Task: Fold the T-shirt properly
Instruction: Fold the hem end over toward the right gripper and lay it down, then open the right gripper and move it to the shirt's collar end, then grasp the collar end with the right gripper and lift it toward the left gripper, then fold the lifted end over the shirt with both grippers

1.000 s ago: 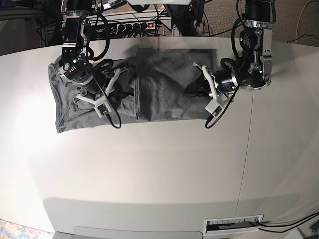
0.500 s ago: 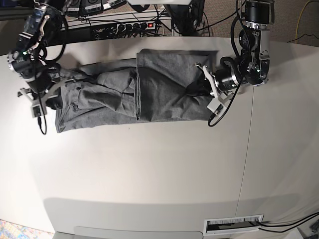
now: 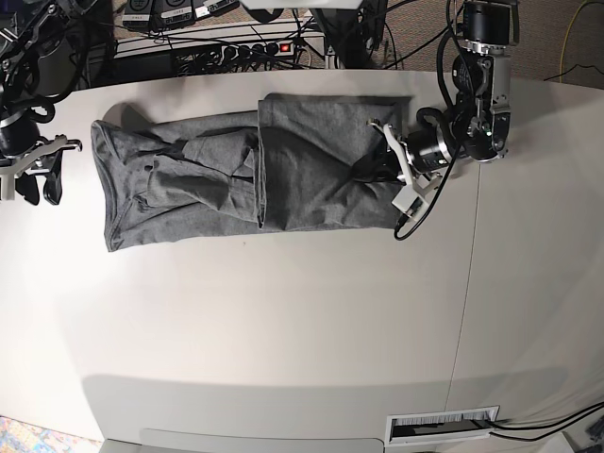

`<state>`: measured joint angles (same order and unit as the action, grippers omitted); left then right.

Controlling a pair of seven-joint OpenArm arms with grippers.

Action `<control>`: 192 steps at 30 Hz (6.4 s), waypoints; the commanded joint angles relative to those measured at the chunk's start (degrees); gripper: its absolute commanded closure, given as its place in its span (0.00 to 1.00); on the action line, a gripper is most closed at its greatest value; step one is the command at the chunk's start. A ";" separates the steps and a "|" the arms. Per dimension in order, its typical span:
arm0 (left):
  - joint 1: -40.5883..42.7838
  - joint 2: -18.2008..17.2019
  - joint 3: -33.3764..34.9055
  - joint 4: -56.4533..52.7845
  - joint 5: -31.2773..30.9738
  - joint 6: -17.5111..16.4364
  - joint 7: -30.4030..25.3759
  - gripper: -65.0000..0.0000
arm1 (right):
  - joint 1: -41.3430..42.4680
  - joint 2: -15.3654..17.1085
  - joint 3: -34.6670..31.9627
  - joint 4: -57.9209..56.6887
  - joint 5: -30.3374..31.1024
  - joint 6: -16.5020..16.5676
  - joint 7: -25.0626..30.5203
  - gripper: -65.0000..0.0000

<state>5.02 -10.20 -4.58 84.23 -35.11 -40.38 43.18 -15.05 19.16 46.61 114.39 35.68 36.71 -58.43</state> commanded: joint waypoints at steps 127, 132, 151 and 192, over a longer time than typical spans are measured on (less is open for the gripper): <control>0.55 0.15 21.18 0.07 21.59 9.99 -14.32 1.00 | 33.64 -2.89 -39.10 -60.70 49.32 3.28 -21.57 1.00; 0.04 0.17 21.18 -2.86 25.44 10.67 -15.96 1.00 | 33.64 -7.65 -41.79 -53.90 49.32 3.29 -21.57 1.00; -7.56 -0.28 20.90 -17.22 29.92 14.05 -17.62 1.00 | 32.46 -4.48 -42.93 -29.27 49.32 3.29 -21.57 1.00; -7.54 -0.22 20.90 15.91 18.82 21.53 8.37 1.00 | 30.45 -15.93 -47.36 -29.35 27.71 3.29 -16.65 1.00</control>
<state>-1.65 -10.50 16.45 98.98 -16.01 -18.90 52.42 13.69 3.53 -0.82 84.12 61.76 39.88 -76.66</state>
